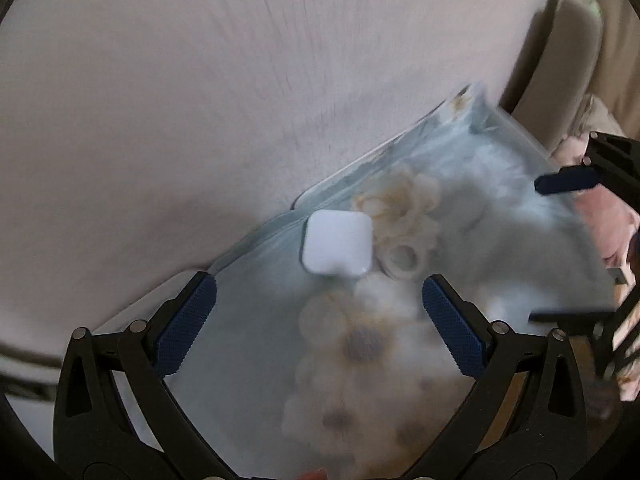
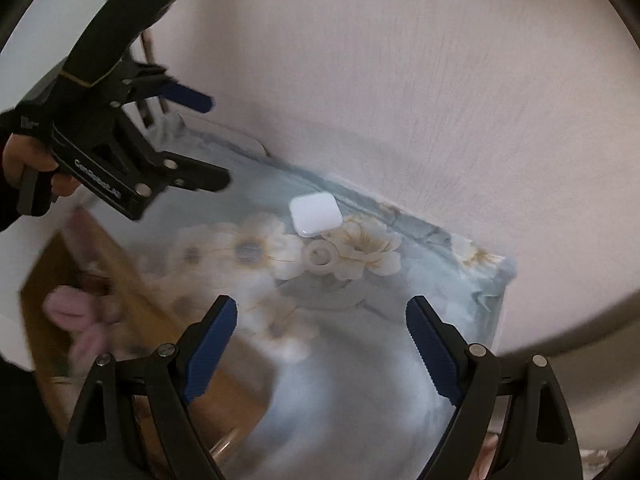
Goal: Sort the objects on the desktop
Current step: 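Grasp the white square case with the left tool while the right tool grasps the white tape roll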
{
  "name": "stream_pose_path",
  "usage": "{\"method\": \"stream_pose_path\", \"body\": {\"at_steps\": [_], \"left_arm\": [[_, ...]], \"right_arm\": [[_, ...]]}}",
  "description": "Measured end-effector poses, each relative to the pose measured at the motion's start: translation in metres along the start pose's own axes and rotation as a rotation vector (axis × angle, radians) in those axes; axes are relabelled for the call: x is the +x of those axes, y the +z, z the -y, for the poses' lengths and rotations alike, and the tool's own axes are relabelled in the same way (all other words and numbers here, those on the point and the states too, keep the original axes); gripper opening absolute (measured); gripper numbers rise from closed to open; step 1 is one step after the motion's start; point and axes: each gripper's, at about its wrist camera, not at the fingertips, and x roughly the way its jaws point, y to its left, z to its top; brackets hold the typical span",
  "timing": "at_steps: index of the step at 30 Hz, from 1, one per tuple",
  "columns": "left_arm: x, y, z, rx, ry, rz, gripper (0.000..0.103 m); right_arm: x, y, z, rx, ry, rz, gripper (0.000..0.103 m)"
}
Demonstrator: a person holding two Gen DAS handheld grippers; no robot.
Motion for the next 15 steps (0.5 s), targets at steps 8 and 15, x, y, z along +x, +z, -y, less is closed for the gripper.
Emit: {"method": "stream_pose_path", "body": {"at_steps": [8,15], "left_arm": [[0.062,0.008,0.001,-0.02,-0.033,-0.067,0.096],[0.082,0.012,0.005,-0.027,-0.035,-0.09,0.096]], "right_arm": [[0.085,0.002,0.001,-0.047,0.032,-0.041,0.075],[0.104,0.009,-0.004,-0.095,0.04,-0.013,0.073]]}}
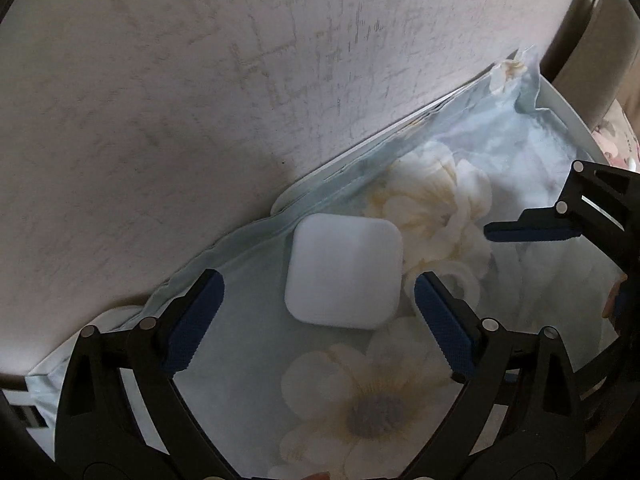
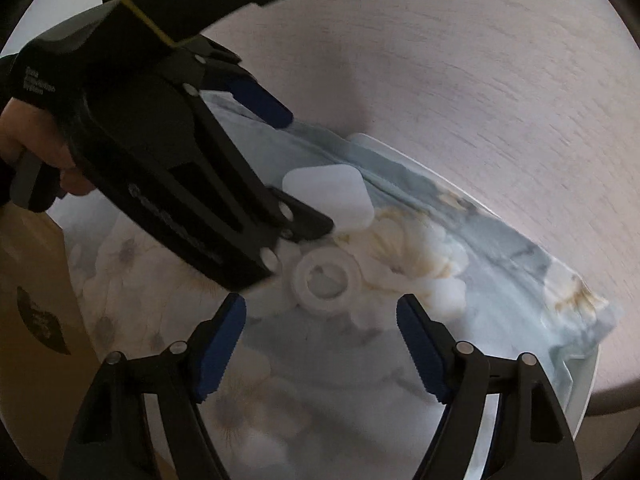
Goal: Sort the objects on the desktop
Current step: 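Grasp the white square case with the left tool while the right tool grasps the white tape roll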
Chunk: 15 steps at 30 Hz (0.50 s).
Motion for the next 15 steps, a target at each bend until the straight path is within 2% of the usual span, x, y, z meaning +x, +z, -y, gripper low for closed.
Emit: {"method": "stream_pose_path", "body": {"at_steps": [5,6,8,9,10,11,15], "left_arm": [[0.007,-0.001,0.003,-0.014,-0.027,0.001,0.095],[0.007,0.0,0.003,-0.022,-0.042,0.007,0.091],[0.007,0.0,0.001,-0.04,-0.08,0.019,0.075],[0.008,0.0,0.001,-0.046,-0.093,0.015,0.061],[0.009,0.0,0.001,-0.051,-0.103,0.012,0.061],[0.01,-0.001,0.001,-0.052,-0.106,0.012,0.061],[0.009,-0.003,0.006,-0.042,-0.095,0.016,0.061]], "right_arm": [[0.009,0.003,0.004,-0.005,0.001,0.006,0.063],[0.011,0.004,0.004,-0.005,0.002,0.004,0.061],[0.014,0.004,0.004,-0.007,0.012,-0.002,0.053],[0.016,0.003,0.004,-0.009,0.015,-0.005,0.05],[0.016,0.003,0.003,-0.008,0.027,0.001,0.044],[0.015,0.003,0.003,-0.007,0.028,0.002,0.034],[0.012,0.004,0.005,0.012,0.014,0.004,0.027]]}}
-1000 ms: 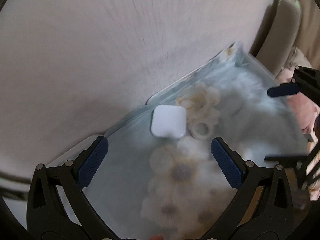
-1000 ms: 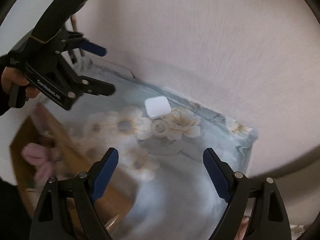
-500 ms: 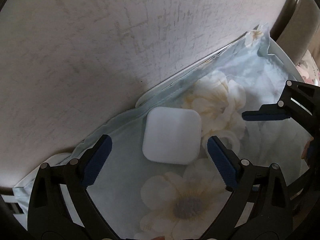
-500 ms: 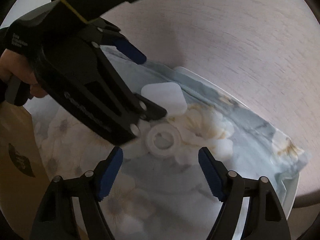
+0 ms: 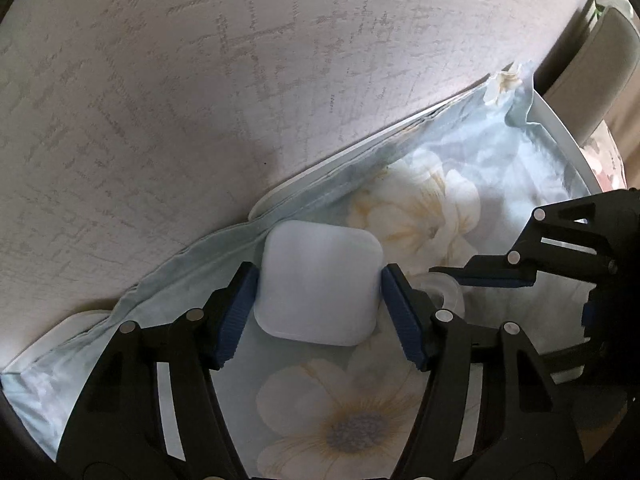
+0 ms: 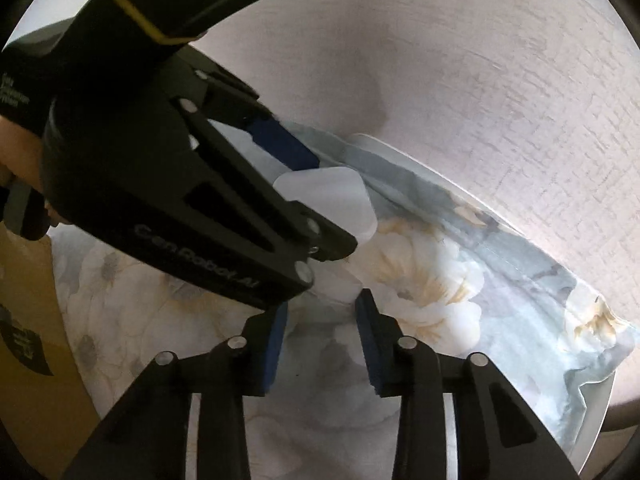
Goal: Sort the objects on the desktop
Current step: 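Grasp the white square case with the left tool while the right tool grasps the white tape roll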
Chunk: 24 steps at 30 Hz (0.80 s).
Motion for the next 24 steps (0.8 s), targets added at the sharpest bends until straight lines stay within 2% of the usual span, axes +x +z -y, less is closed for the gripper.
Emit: {"method": "stream_pose_path", "body": {"at_steps": [2,5,14,16,20,24], "left_arm": [[0.0,-0.001,0.002,0.001,0.004,-0.002,0.061],[-0.001,-0.004,0.005,0.002,0.008,-0.006,0.061],[-0.005,-0.013,0.007,-0.016,0.014,0.005,0.061],[-0.007,-0.014,0.007,-0.024,0.013,0.006,0.061],[-0.009,-0.018,0.007,-0.038,0.013,0.006,0.061],[-0.012,-0.023,0.006,-0.049,0.014,0.007,0.061]], "right_arm": [[-0.002,-0.001,0.002,0.007,-0.003,-0.003,0.019],[-0.006,-0.002,0.003,0.016,0.009,-0.005,0.013],[-0.014,-0.008,0.006,0.073,0.1,0.018,0.013],[-0.016,-0.009,0.005,0.073,0.092,0.022,0.017],[-0.018,-0.006,-0.002,0.057,0.087,0.019,0.032],[-0.02,-0.003,-0.007,0.044,0.102,0.025,0.034]]}}
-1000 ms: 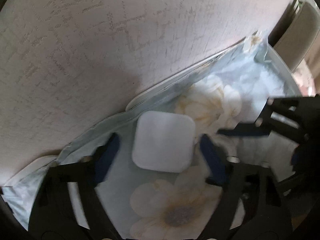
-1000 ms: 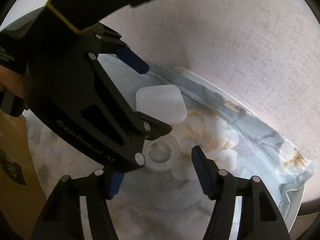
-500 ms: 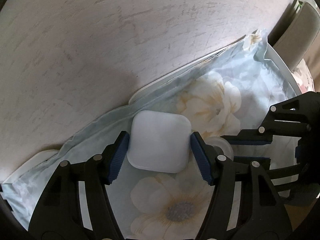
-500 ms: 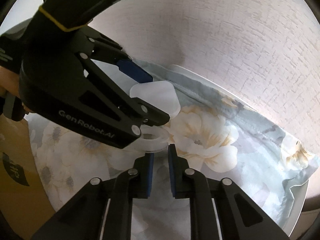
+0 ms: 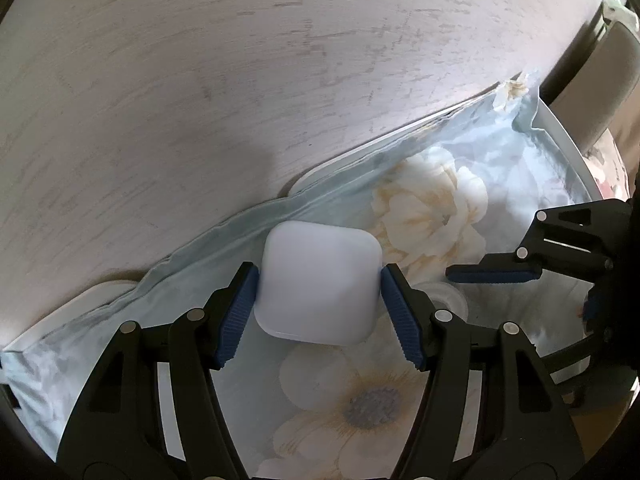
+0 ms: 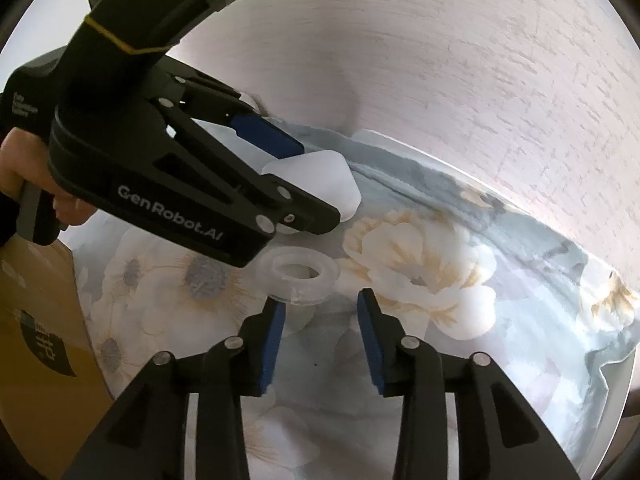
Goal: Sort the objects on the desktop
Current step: 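Grasp the white square case with the left tool while the right tool grasps the white tape roll, then carry the white case and tape roll into the cardboard box and release both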
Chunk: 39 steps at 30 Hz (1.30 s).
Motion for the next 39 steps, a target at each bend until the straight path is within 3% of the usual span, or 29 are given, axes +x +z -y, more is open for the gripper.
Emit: {"method": "stream_pose_path", "body": {"at_steps": [3,4,5,11,19,20,23,29,31,32,36,39], "left_arm": [[-0.001,-0.004,-0.002,-0.008,0.001,-0.003,0.061],[-0.001,-0.005,-0.003,-0.01,0.003,-0.007,0.061],[0.0,-0.007,-0.004,-0.013,0.007,-0.009,0.061],[0.0,-0.015,-0.006,-0.029,0.014,-0.019,0.061],[-0.003,-0.025,-0.005,-0.04,0.018,-0.029,0.061],[-0.005,-0.026,-0.005,-0.04,0.021,-0.028,0.061],[-0.016,-0.028,-0.003,-0.043,0.027,-0.021,0.061],[-0.076,-0.035,0.005,-0.035,0.058,0.043,0.061],[-0.111,-0.042,-0.014,-0.03,0.063,0.079,0.061],[-0.114,-0.011,-0.031,-0.027,0.064,0.089,0.061],[-0.155,-0.032,0.003,-0.02,0.058,0.127,0.061],[-0.185,-0.055,0.008,-0.017,0.05,0.115,0.061]], "right_arm": [[0.001,0.002,-0.006,-0.022,-0.01,-0.013,0.037],[0.002,0.002,-0.008,-0.031,-0.02,-0.018,0.045],[0.002,0.003,-0.01,-0.041,-0.027,-0.018,0.046],[0.006,0.009,-0.021,-0.076,0.003,-0.012,0.046],[0.011,0.018,-0.032,-0.132,-0.028,-0.012,0.046],[0.01,0.018,-0.032,-0.133,-0.025,-0.01,0.04],[0.006,0.018,-0.033,-0.132,-0.033,-0.014,0.039],[-0.03,0.031,-0.04,-0.14,-0.054,-0.004,0.039],[-0.054,0.038,-0.044,-0.131,-0.051,0.006,0.039],[-0.065,0.041,-0.047,-0.13,-0.05,0.014,0.039],[-0.117,0.05,-0.065,-0.115,-0.042,0.031,0.039],[-0.151,0.051,-0.083,-0.092,-0.027,0.029,0.039]]}}
